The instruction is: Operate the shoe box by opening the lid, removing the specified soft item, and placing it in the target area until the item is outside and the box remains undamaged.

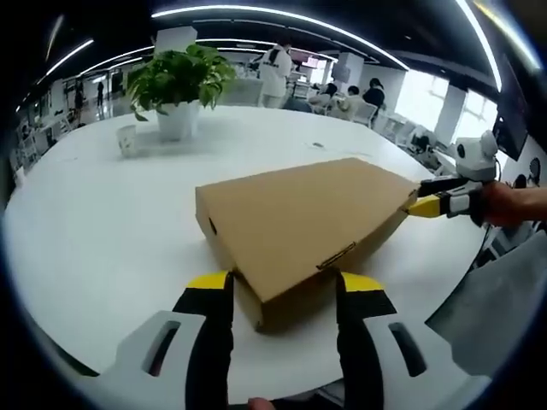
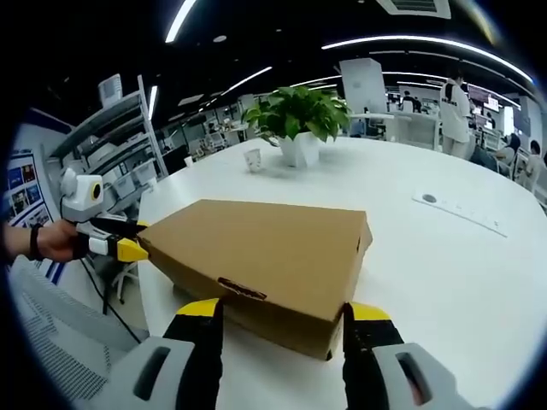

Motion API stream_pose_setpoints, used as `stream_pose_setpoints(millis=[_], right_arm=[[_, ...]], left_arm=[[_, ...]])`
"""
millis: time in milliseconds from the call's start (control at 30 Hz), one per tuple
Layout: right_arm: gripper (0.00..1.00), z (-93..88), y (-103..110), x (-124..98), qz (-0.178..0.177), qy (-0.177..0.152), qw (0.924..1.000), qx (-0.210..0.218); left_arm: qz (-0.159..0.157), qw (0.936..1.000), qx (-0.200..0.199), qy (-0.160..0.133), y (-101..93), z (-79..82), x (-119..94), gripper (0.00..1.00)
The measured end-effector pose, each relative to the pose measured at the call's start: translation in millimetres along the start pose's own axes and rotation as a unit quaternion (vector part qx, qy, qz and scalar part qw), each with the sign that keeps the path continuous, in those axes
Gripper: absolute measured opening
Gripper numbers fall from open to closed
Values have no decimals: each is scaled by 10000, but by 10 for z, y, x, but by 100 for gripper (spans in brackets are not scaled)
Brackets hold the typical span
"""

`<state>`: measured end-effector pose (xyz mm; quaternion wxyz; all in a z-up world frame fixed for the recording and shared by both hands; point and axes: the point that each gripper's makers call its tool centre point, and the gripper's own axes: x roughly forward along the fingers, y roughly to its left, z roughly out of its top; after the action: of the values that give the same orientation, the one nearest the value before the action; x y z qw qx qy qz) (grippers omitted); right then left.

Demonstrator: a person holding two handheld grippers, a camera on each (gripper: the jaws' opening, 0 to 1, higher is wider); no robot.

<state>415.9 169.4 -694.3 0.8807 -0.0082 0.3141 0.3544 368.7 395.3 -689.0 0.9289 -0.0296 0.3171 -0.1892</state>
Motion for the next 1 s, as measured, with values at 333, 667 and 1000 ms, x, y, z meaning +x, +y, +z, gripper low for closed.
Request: stream_pose_setpoints(millis=[333,667,1000], right_arm=[[53,160,7,-53,39,-167,9998,110],[51,331,-8,-91,73,-328,9994,105],[51,565,-21,-137,53,-551,9984,72]], left_arm=[[20,9998,166,-76,9,83,-33,45],[19,9992,353,-200,19,234,-74,46],[146,9970,701,-284,66,374,-113,42]])
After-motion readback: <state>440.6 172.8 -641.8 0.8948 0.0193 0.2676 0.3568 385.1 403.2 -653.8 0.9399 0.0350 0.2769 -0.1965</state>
